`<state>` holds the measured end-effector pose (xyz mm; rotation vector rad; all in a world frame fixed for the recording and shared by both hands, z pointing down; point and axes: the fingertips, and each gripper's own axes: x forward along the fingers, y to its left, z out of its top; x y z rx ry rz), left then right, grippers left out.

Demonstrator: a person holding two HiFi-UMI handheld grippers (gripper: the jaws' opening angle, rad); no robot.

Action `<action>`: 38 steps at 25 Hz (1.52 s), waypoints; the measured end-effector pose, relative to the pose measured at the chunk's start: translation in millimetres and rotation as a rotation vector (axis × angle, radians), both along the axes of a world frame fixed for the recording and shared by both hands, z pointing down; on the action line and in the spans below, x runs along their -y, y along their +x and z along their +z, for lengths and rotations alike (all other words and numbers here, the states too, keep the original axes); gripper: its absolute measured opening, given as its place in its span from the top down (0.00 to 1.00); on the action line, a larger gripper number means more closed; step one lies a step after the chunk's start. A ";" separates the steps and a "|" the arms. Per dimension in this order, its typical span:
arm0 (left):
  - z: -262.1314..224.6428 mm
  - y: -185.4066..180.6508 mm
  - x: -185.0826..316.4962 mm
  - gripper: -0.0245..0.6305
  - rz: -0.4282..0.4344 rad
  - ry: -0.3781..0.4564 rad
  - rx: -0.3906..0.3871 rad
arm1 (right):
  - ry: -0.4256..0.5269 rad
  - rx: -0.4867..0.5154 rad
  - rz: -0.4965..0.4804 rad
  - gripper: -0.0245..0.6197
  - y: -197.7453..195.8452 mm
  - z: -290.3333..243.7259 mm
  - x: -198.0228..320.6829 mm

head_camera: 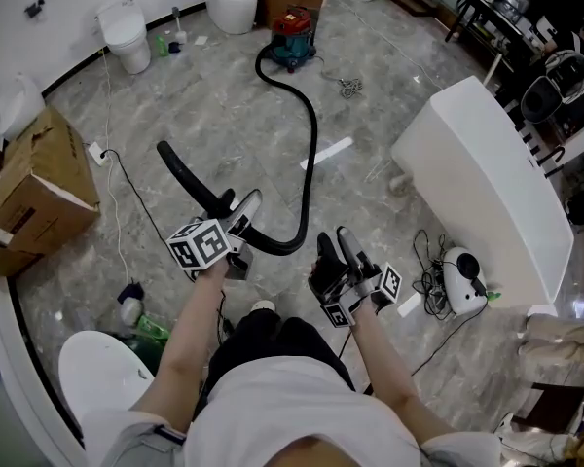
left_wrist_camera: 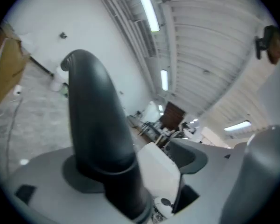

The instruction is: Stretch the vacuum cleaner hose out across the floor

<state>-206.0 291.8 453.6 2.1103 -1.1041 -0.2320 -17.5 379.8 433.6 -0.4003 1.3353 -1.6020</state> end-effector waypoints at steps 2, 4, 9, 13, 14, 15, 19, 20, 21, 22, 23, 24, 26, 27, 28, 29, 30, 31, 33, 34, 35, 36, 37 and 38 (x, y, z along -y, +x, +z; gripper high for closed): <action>44.0 -31.0 7.4 0.07 -0.129 -0.192 0.082 | 0.006 0.007 0.009 0.62 2.5 -0.4 2.9; 72.2 -60.5 -4.3 0.07 -0.235 -0.283 0.181 | 0.012 0.014 0.016 0.61 5.7 -4.1 1.8; 74.5 -98.4 -17.2 0.07 -0.323 -0.215 0.329 | 0.014 0.002 0.032 0.62 15.9 -4.0 0.6; 55.2 -89.5 -9.4 0.07 -0.287 -0.116 0.371 | 0.004 0.000 0.032 0.61 20.1 1.7 -0.7; 54.2 -84.3 -8.8 0.07 -0.264 -0.106 0.370 | 0.002 -0.001 0.030 0.62 19.7 2.6 -0.7; 54.3 -78.9 -8.8 0.07 -0.236 -0.100 0.366 | 0.001 -0.001 0.028 0.61 18.3 2.4 -0.3; 39.4 -50.2 -12.7 0.07 -0.104 -0.007 0.382 | 0.027 -0.058 0.026 0.61 11.4 -0.3 0.2; 34.2 -40.3 -15.0 0.07 -0.072 0.026 0.400 | 0.045 -0.094 0.024 0.61 10.3 -2.5 -0.4; 28.9 -30.0 -17.5 0.07 -0.042 0.057 0.420 | 0.066 -0.134 0.019 0.61 9.6 -4.4 -0.8; 23.2 -19.5 -20.0 0.07 -0.017 0.087 0.436 | 0.086 -0.171 0.015 0.62 9.3 -6.3 -0.8; 17.4 -9.2 -22.4 0.08 0.006 0.115 0.446 | 0.102 -0.195 0.013 0.62 9.1 -8.8 -0.2; 11.6 0.5 -25.1 0.09 0.024 0.142 0.451 | 0.114 -0.206 0.013 0.62 9.1 -11.5 0.5; 0.1 15.9 -31.3 0.20 0.048 0.190 0.449 | 0.126 -0.200 0.018 0.62 8.4 -15.3 1.5; -5.5 21.6 -34.6 0.28 0.054 0.213 0.444 | 0.128 -0.199 0.023 0.61 7.8 -15.7 1.7; -10.9 26.4 -37.9 0.34 0.059 0.232 0.436 | 0.129 -0.204 0.027 0.61 7.0 -15.6 1.6; -16.2 30.7 -41.1 0.40 0.063 0.250 0.427 | 0.132 -0.212 0.030 0.62 6.4 -15.6 1.5; -21.5 34.8 -43.9 0.47 0.065 0.266 0.417 | 0.136 -0.221 0.034 0.62 6.2 -16.1 1.6; -26.5 38.8 -46.3 0.55 0.067 0.281 0.408 | 0.140 -0.228 0.039 0.62 6.8 -16.8 2.0; -34.9 47.1 -49.7 0.64 0.078 0.303 0.390 | 0.144 -0.236 0.049 0.62 8.8 -18.8 4.1; -38.2 50.7 -51.1 0.68 0.085 0.310 0.385 | 0.145 -0.243 0.053 0.62 9.6 -19.7 5.2; -40.7 53.6 -52.6 0.73 0.091 0.316 0.384 | 0.147 -0.254 0.058 0.62 10.1 -20.4 6.2; -42.4 55.8 -54.0 0.81 0.095 0.319 0.388 | 0.149 -0.270 0.064 0.62 10.7 -20.7 7.0; -43.5 57.9 -55.3 0.90 0.100 0.321 0.392 | 0.152 -0.288 0.071 0.62 11.1 -20.8 7.9; -44.3 60.1 -56.7 0.94 0.109 0.322 0.391 | 0.158 -0.310 0.078 0.62 11.3 -21.4 8.8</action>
